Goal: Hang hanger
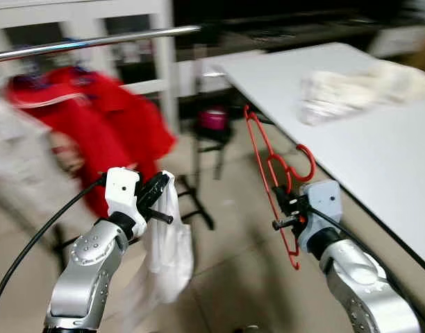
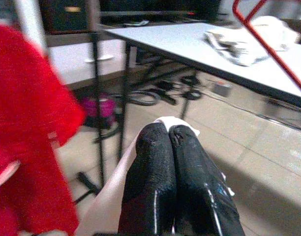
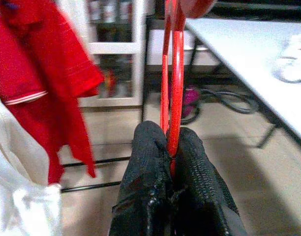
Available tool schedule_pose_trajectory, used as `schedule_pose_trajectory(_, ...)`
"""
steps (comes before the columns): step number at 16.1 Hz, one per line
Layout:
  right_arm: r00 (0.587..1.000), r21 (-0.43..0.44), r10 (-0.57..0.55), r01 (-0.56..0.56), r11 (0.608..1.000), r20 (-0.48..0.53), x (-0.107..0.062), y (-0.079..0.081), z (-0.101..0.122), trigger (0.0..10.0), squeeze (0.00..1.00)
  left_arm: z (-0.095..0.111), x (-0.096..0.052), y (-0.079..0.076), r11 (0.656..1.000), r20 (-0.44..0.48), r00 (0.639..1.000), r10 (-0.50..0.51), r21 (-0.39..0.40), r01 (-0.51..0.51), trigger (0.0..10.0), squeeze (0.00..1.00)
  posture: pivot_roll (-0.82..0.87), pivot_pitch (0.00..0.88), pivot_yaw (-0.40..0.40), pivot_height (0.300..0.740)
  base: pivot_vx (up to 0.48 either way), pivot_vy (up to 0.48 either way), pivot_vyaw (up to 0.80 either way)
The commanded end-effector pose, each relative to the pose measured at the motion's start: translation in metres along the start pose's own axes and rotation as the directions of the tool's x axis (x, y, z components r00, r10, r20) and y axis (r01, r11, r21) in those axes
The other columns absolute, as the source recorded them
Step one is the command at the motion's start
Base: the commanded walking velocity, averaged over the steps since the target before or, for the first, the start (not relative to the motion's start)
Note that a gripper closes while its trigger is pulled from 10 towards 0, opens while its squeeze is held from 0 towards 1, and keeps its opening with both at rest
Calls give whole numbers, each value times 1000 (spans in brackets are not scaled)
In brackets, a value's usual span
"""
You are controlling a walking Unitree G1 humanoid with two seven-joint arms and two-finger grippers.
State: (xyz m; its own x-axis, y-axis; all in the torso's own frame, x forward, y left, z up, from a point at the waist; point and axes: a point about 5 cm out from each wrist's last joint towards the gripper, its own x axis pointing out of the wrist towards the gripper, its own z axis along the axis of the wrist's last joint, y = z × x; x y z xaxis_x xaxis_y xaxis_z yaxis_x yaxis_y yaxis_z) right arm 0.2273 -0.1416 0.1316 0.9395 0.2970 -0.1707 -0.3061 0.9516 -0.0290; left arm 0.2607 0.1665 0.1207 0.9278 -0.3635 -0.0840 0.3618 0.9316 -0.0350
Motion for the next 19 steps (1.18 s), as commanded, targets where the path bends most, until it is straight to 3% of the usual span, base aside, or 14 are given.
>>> schedule_pose_trajectory(1,999,-2,-23,23,1000,28,-6,-6,8,10000,0,7,0,-4,1000,21,1000,0,13,-1,10000,0,-100,0,-9,740,0,0,-800)
schedule_pose_trajectory(2,999,7,-31,31,1000,43,-9,-7,11,10000,0,8,-2,-5,1000,18,1000,9,10,-9,10000,0,-100,0,-9,740,0,0,-800)
schedule_pose_trajectory(4,997,126,-49,41,991,62,-11,-7,13,10000,0,8,-2,-12,1000,11,1000,0,12,0,10000,0,-89,0,-12,740,0,0,-800)
schedule_pose_trajectory(8,999,139,-40,34,990,35,-5,-1,9,10000,0,11,-5,-8,1000,9,1000,23,21,-24,10000,0,-67,0,-14,740,0,0,-800)
schedule_pose_trajectory(10,997,186,-70,74,980,-28,-4,-5,3,10000,0,13,0,0,998,14,998,56,15,-56,10000,0,-89,0,-5,740,0,0,-800)
schedule_pose_trajectory(14,996,101,-89,87,991,17,-3,-10,9,10000,0,13,2,-8,999,12,999,35,6,-35,10000,0,-98,0,-7,740,0,0,-800)
schedule_pose_trajectory(16,991,76,-132,130,989,18,-3,-14,10,10000,0,14,2,-6,998,20,999,46,41,-47,10000,0,-93,0,-16,740,0,0,-800)
schedule_pose_trajectory(19,988,73,-142,138,988,56,-5,-18,15,10000,0,24,0,-2,994,121,988,101,37,-106,10000,0,-88,0,-21,740,0,0,-800)
